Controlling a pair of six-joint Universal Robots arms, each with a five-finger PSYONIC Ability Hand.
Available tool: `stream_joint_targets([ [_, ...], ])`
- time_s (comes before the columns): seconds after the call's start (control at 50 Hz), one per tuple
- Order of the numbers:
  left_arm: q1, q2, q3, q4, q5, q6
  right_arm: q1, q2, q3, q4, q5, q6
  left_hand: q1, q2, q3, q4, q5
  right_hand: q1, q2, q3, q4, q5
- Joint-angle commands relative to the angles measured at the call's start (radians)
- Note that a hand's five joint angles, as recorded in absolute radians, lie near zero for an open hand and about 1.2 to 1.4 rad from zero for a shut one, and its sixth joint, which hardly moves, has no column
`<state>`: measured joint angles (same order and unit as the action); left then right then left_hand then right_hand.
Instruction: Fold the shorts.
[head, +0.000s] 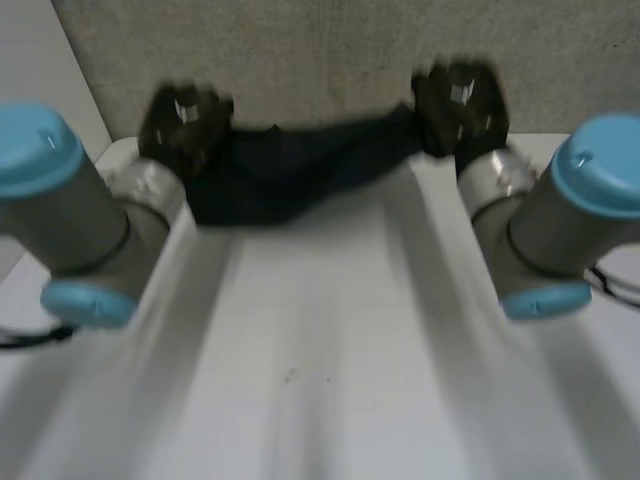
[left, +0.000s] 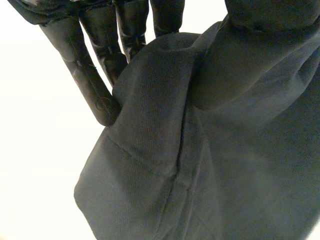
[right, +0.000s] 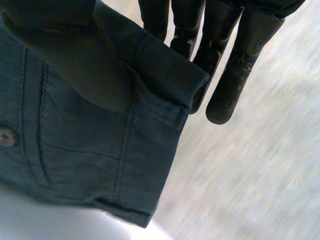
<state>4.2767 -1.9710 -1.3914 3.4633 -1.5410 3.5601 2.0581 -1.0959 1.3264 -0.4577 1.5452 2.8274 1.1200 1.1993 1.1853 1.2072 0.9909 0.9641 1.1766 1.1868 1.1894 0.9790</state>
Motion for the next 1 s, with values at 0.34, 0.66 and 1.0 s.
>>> stream_joint_targets([
  [0.34,-0.032,0.334,-0.509,-0.046,0.021,0.014,-0.027,-0.082,0.419,0.194,-0.085,-0.016,-0.654,-0.733,-0.719,-0.741,-0.699,0.432,0.22,0.209,0.207,0.243],
  [0.66,0.037,0.463,-0.75,-0.112,0.114,0.003,-0.082,-0.084,0.429,0.266,-0.079,0.145,-0.407,-0.487,-0.473,-0.495,-0.453,0.432,0.22,0.209,0.207,0.243],
  [1.0,0.129,0.305,-0.75,-0.052,0.162,0.014,-0.108,-0.085,0.407,0.326,-0.08,0.165,-0.475,-0.554,-0.54,-0.562,-0.52,0.432,0.22,0.209,0.207,0.243],
])
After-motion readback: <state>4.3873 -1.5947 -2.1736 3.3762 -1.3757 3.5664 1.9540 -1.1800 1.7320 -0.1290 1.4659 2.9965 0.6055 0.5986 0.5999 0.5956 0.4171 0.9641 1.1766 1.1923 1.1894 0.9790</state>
